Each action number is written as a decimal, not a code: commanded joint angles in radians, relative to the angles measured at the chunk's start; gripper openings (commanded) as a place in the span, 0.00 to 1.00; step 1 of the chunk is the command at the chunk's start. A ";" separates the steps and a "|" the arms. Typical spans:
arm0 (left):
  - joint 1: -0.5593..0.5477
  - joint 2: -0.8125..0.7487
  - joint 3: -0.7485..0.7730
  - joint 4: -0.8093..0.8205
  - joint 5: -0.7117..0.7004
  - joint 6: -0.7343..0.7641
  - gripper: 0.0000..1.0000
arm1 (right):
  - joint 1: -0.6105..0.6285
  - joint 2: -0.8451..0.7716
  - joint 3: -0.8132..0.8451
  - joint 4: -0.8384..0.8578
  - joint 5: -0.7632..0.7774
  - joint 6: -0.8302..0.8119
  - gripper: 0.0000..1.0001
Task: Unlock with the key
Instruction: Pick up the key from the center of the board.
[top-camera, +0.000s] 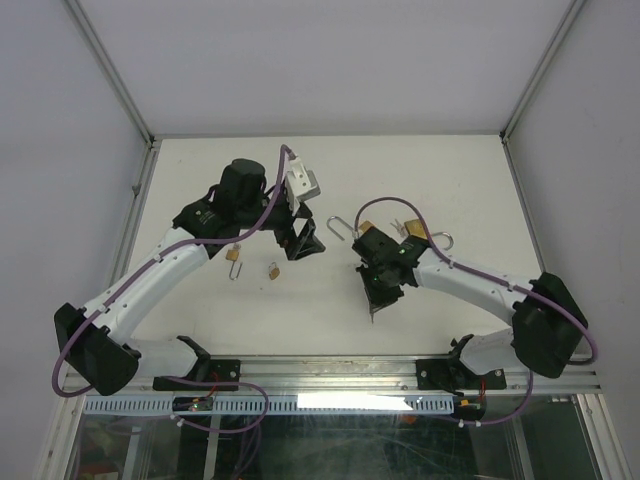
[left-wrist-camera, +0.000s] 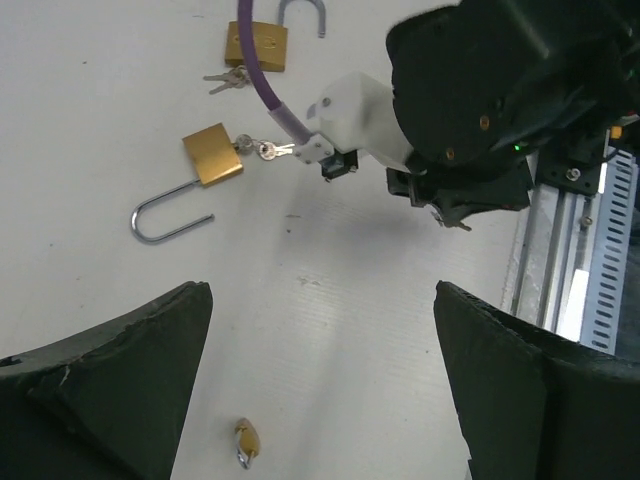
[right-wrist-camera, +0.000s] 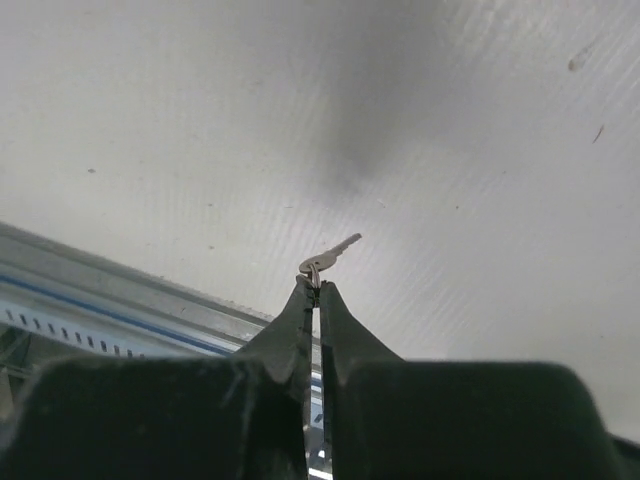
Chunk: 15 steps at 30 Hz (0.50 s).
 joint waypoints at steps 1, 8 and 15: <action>-0.012 -0.068 -0.065 0.118 0.164 0.034 0.94 | -0.023 -0.108 0.039 0.061 -0.089 -0.144 0.00; -0.009 -0.059 -0.160 0.225 0.308 0.012 0.86 | -0.035 -0.183 0.165 0.047 -0.278 -0.287 0.00; -0.009 -0.107 -0.274 0.449 0.393 0.050 0.81 | -0.087 -0.224 0.332 0.101 -0.470 -0.280 0.00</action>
